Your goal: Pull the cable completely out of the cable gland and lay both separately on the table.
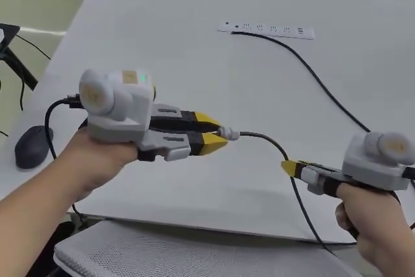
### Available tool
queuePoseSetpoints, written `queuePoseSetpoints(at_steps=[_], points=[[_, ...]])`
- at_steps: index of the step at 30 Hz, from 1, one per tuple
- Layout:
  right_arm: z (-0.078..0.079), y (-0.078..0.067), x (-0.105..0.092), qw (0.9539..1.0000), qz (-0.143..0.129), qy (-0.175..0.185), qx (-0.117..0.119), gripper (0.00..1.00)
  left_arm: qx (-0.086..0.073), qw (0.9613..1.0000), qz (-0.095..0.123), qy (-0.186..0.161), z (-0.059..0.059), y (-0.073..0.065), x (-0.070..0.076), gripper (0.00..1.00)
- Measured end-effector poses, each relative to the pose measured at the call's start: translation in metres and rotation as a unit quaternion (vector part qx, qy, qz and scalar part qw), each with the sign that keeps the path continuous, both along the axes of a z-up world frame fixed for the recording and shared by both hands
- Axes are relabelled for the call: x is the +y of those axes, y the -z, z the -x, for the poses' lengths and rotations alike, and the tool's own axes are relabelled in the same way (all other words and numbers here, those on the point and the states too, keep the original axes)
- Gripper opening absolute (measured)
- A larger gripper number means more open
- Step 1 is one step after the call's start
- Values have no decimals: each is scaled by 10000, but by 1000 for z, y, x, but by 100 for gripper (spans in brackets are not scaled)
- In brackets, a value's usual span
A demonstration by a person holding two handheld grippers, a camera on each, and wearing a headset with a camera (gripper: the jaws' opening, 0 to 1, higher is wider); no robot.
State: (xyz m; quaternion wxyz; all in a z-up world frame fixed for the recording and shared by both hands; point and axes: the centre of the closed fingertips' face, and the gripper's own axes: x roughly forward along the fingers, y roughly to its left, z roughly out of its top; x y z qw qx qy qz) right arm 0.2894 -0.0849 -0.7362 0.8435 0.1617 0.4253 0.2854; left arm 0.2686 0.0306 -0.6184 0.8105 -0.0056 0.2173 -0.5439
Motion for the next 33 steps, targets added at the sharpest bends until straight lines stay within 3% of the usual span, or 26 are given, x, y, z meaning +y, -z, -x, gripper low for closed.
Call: queuePoseSetpoints(at_steps=[6, 10, 13, 15, 18, 22, 24, 25, 29, 31, 32, 33], points=[[-3, 2, -6, 9994, 260, -139, -179, 4, 68, 10000, 20, 19, 0, 0, -1, 15], [-6, -6, -7, 9987, 336, -178, -339, 12, 79, 10000, -6, 54, 0, 1, -1, 15], [-11, -19, -3, 9967, 383, -339, -631, 15, 85, 10000, -7, 51, -1, 2, 0, 15], [-16, -32, 2, 9919, 510, -601, -996, 19, 123, 9999, 15, 51, -1, 1, 0, 15], [-18, -58, 21, 9758, 686, -1217, -1682, 26, 157, 9998, 69, 41, 0, 0, 0, 15], [-5, -78, 57, 9368, 992, -2370, -2374, 27, 155, 9999, 30, 35, 1, 1, 2, 15], [-1, -83, 69, 9190, 1086, -2722, -2638, 28, 161, 9999, 21, 34, 1, 2, 3, 15], [1, -84, 75, 9045, 1303, -2940, -2800, 27, 159, 9999, 7, 35, 1, 2, 3, 15], [6, -94, 93, 8832, 1378, -3250, -3089, 22, 153, 9999, -3, 47, 1, 2, 3, 15], [7, -96, 99, 8665, 1539, -3465, -3248, 21, 144, 9999, -11, 52, 1, 2, 3, 15], [9, -96, 103, 8555, 1622, -3605, -3346, 20, 147, 9999, -6, 54, 1, 1, 3, 15], [10, -94, 105, 8513, 1653, -3696, -3338, 18, 130, 9999, -11, 59, 1, 2, 3, 15]])
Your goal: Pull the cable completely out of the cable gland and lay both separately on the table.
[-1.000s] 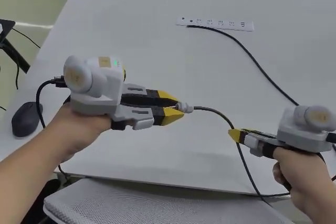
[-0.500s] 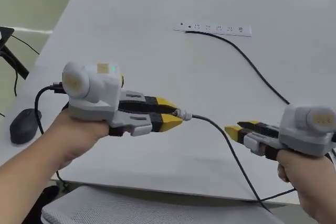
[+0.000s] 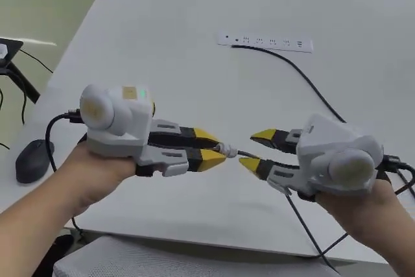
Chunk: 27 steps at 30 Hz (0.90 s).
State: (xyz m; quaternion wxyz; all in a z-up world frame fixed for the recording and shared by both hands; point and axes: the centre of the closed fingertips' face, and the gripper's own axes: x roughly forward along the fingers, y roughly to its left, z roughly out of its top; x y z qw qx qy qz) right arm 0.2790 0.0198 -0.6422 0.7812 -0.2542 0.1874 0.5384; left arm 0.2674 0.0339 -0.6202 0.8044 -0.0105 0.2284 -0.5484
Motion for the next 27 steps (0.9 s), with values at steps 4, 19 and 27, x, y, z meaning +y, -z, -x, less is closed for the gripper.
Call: queuePoseSetpoints(at_steps=[4, 19, 27], points=[[2, 4, 7, 9995, 165, -206, -146, 12, -23, 10000, -3, 8, 0, 1, 0, 15], [6, 10, 10, 9994, 169, -263, -150, 0, -29, 10000, -14, -39, 1, 2, 0, 15], [3, 22, -2, 9995, 298, -84, -26, 0, -37, 9999, -2, -104, 2, 1, -1, 15]])
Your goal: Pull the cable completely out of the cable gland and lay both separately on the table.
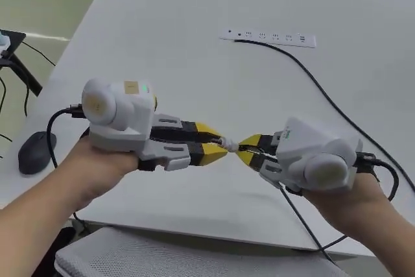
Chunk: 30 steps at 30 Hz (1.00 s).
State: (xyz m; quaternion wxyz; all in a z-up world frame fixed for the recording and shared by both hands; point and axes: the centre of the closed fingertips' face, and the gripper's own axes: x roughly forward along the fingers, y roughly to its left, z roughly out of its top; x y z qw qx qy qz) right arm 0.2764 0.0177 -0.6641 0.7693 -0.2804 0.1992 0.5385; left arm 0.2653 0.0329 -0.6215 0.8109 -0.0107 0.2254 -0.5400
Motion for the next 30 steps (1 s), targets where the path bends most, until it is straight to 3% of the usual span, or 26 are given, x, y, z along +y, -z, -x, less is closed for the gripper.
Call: queuePoseSetpoints(at_steps=[16, 30], points=[[3, 25, -38, 9978, 39, 503, 439, 0, 23, 9999, 53, -158, 1, 1, 1, 15], [-10, 17, -51, 9934, -86, 1002, 554, 0, 47, 9999, 71, -142, 2, 10, 3, 15]])
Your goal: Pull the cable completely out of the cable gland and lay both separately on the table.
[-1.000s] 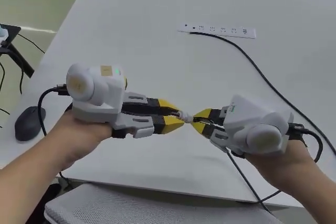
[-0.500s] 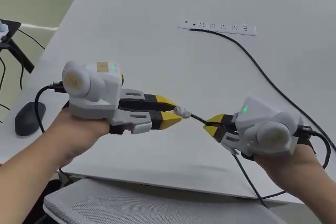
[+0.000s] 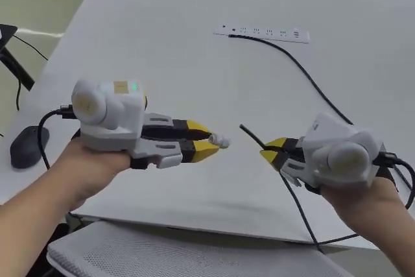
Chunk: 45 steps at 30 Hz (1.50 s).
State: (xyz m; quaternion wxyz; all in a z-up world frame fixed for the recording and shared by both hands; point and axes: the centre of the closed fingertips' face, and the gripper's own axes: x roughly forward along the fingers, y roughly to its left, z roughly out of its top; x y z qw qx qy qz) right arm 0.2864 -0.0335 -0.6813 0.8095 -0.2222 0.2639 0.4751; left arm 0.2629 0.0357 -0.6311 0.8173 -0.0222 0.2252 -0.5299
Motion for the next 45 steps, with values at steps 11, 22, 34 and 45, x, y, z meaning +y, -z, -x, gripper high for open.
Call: queuePoseSetpoints(at_steps=[11, 22, 34, 45], points=[[-17, -2, 7, 9990, -72, 358, 269, 0, -142, 9999, -1, 8, 0, 8, 9, 15], [-50, -6, 22, 9961, -132, 775, 401, 0, -102, 9999, -19, -66, -3, 26, 33, 15], [-75, -4, 56, 9951, -23, 833, 528, 0, 30, 9999, -113, -57, -4, 50, 62, 15], [-94, 1, 91, 9966, 128, 671, 466, 0, -43, 10000, -77, 46, -1, 66, 74, 15]])
